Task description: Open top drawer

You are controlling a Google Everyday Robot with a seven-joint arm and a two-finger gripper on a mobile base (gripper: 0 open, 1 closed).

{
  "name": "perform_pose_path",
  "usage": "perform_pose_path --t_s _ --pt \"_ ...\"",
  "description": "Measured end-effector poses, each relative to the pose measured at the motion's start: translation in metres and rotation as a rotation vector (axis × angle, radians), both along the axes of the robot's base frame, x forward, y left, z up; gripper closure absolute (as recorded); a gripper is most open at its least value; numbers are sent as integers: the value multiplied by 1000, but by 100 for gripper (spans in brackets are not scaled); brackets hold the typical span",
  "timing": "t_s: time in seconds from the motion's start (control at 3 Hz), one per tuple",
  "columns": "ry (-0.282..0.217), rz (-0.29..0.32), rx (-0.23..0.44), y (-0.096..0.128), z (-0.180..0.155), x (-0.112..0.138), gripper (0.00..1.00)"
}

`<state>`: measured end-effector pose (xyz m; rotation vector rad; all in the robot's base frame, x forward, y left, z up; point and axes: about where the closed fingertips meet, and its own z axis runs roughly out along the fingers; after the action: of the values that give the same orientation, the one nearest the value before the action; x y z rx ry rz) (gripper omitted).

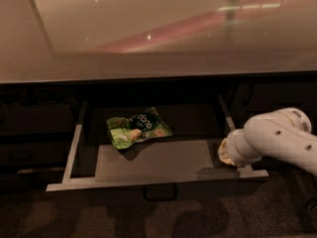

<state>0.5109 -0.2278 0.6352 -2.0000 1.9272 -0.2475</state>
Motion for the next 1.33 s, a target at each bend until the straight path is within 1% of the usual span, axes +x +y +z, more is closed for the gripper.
perform_pose_path --t_s 0.33,0.67,1.0,1.33 --pt "4 0 -3 0 -12 -27 100" --pt "4 0 -2 0 -12 -27 100" --pt "5 23 47 6 4 -23 100" --pt "-7 63 75 14 15 -19 100"
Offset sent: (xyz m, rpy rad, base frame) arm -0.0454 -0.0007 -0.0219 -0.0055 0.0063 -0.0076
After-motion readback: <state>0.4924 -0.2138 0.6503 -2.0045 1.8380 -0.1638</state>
